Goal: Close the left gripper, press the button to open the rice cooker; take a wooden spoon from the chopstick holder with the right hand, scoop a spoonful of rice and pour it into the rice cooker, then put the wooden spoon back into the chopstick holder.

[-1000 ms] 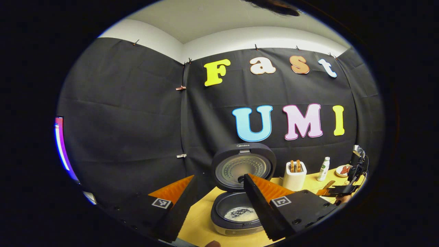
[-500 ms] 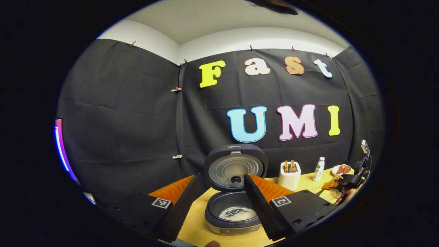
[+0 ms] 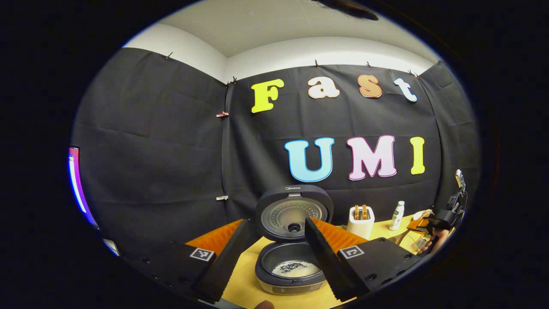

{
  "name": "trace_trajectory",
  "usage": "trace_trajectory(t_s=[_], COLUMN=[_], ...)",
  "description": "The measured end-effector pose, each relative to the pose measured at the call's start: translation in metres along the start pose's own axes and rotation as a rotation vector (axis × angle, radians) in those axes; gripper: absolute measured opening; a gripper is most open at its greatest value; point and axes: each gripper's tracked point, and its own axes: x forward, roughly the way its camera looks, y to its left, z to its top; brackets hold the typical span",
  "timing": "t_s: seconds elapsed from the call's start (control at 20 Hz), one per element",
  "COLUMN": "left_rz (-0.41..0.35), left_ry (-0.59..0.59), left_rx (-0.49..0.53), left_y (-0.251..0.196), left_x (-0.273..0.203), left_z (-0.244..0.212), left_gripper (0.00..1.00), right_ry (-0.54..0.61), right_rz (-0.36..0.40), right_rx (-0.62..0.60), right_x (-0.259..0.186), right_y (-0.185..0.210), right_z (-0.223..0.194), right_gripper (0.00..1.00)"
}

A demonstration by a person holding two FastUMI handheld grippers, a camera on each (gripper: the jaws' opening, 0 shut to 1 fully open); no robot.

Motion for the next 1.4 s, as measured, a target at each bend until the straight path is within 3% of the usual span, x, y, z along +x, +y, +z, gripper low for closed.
trace_trajectory(t_s=[0.3, 0.5, 0.7, 1.05, 1.4], left_rz=[0.01, 0.038, 0.062, 0.094, 0.123], left_ry=[0.003, 0.007, -0.009, -0.017, -0.008], left_rx=[-0.02, -0.038, -0.031, -0.022, -0.05], left_y=[0.01, 0.028, 0.043, 0.062, 0.076], left_x=[-0.002, 0.0, -0.001, -0.002, 0.0], left_z=[-0.002, -0.005, -0.002, -0.005, -0.011], left_gripper=[0.9, 0.9, 0.9, 0.9, 0.9], right_ry=[0.012, 0.039, 0.123, 0.222, 0.181], right_rz=[0.077, 0.191, 0.31, 0.435, 0.514], right_rx=[0.027, 0.015, 0.014, -0.287, -0.62], right_x=[-0.009, -0.021, -0.028, -0.037, -0.054], right_y=[0.039, 0.105, 0.174, 0.231, 0.245], right_z=[0.004, -0.008, -0.053, -0.143, -0.173], right_gripper=[0.1, 0.1, 0.1, 0.1, 0.1])
